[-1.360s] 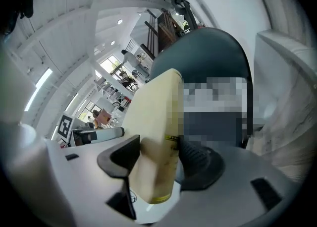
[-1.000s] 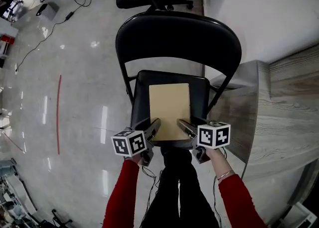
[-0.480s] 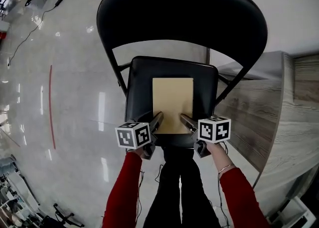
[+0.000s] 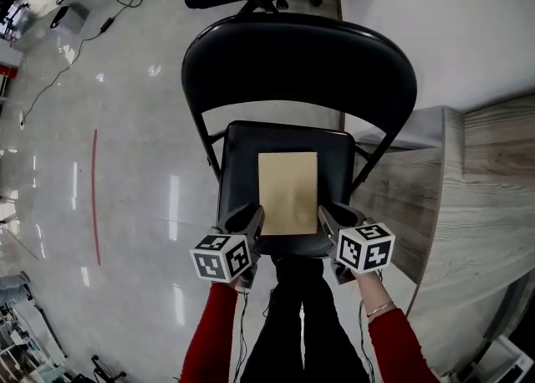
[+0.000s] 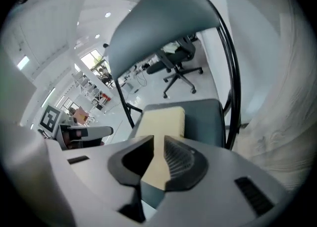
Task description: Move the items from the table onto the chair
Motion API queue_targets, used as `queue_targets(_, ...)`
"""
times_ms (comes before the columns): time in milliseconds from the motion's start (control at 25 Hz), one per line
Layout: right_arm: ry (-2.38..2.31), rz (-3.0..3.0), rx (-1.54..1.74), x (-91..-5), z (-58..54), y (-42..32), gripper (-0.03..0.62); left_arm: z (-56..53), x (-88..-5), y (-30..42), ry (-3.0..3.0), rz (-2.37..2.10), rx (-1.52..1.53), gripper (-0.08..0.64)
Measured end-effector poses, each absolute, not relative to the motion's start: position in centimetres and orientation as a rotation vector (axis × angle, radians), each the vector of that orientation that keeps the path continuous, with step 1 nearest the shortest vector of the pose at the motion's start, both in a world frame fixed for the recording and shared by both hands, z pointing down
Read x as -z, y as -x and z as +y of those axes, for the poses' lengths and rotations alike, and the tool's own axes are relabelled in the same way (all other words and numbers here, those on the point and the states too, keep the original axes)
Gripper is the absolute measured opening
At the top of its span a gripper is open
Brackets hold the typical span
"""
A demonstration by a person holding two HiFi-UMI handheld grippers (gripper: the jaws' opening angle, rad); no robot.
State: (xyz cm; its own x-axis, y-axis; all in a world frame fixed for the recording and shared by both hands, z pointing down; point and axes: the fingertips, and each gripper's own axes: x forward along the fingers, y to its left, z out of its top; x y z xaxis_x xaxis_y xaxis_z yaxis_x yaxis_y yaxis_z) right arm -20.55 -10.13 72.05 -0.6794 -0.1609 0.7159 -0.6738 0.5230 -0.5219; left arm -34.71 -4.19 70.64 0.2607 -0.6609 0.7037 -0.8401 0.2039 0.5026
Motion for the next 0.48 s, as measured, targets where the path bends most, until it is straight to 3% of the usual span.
queue_targets(40, -0.686, -2.207, -1.072, -69.5, -10.4, 20.9, 0.054, -4.5, -68.4, 34.7, -1.551, -1.488, -0.216, 0.067)
queue_targets(120, -0.687, -2.304, -1.016, -64.2, -10.5, 21.8, 0.034, -5.2, -63.6, 34.1, -1.634, -1.54, -0.212, 0.009)
queue_targets(480, -0.748, -2.594, -0.83, -47.3, -11.2, 21.3, 0.021, -6.6, -46.4, 31.8, -1.939, -1.698, -0.133, 0.009)
